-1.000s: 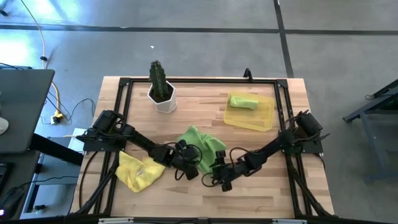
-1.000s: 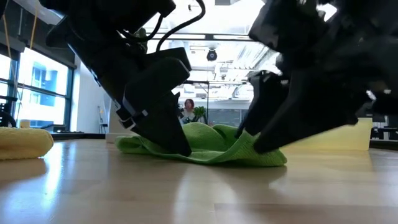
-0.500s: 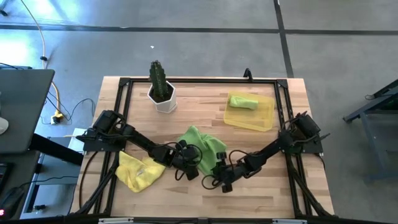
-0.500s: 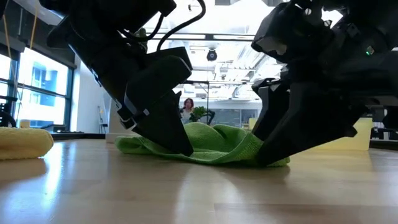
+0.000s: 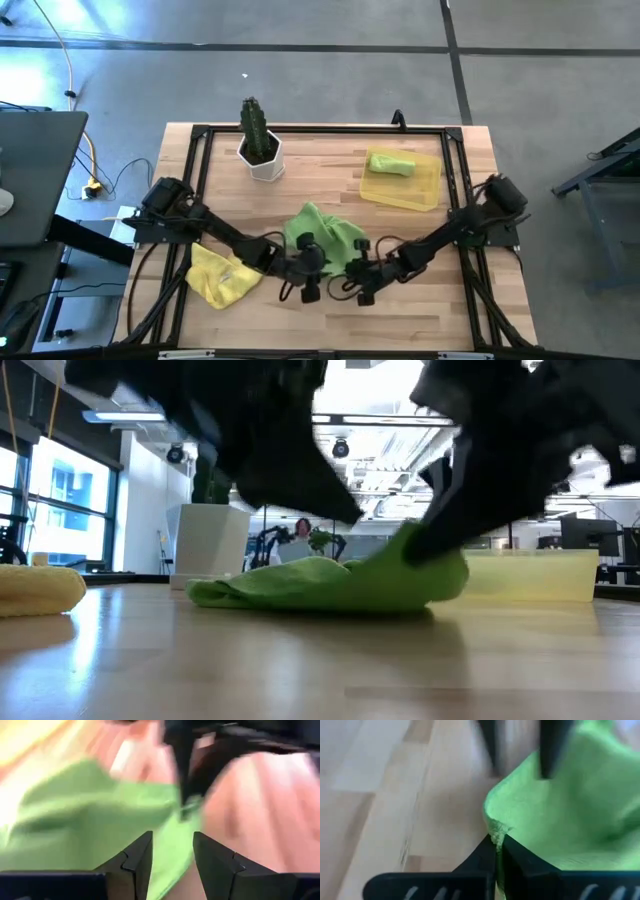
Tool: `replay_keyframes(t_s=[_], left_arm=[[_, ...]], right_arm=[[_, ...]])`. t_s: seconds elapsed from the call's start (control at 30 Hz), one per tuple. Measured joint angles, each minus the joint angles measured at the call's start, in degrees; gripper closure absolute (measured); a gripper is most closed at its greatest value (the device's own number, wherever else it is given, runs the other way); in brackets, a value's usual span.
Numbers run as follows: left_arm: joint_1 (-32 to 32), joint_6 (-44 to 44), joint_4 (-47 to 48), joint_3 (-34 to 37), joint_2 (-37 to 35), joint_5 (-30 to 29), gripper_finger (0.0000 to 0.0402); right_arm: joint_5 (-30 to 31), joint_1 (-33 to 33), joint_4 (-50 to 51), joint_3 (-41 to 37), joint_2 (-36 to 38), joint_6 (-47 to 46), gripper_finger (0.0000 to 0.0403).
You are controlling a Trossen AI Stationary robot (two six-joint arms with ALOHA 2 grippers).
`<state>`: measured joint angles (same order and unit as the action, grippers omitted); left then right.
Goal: Roll microfiber towels into tight, uniform cylinder then place into a basket
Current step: Fold the green microfiber cloth
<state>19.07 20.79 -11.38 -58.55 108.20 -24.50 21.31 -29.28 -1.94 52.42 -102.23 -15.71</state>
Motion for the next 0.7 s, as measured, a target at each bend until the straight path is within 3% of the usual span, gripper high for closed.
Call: replay_keyframes(t_s=[0.27,0.43,0.57,0.7], left_arm=[[1.69,-11.01,-0.51,-4.01,-0.24,-3.88,0.0271],[0.99,-10.93,1.21,-4.17,-0.24,-9.65,0.0271],[0.63,-9.41,3.08,-4.10,-0.20,-10.98,0.0271],[1.57,-14.38,-0.57,-5.09,-0.20,-11.97,0.0271]], right_arm=[[2.98,0.55,6.08,0.04,11.28,-3.77,0.0402],[3.12,0.48,6.83,0.02,14.22,-2.62,0.0402],[3.44,0.31,8.49,0.02,15.61,-1.96,0.0402],[3.50,0.74,12.09,0.02,15.96,-2.22,0.0403]])
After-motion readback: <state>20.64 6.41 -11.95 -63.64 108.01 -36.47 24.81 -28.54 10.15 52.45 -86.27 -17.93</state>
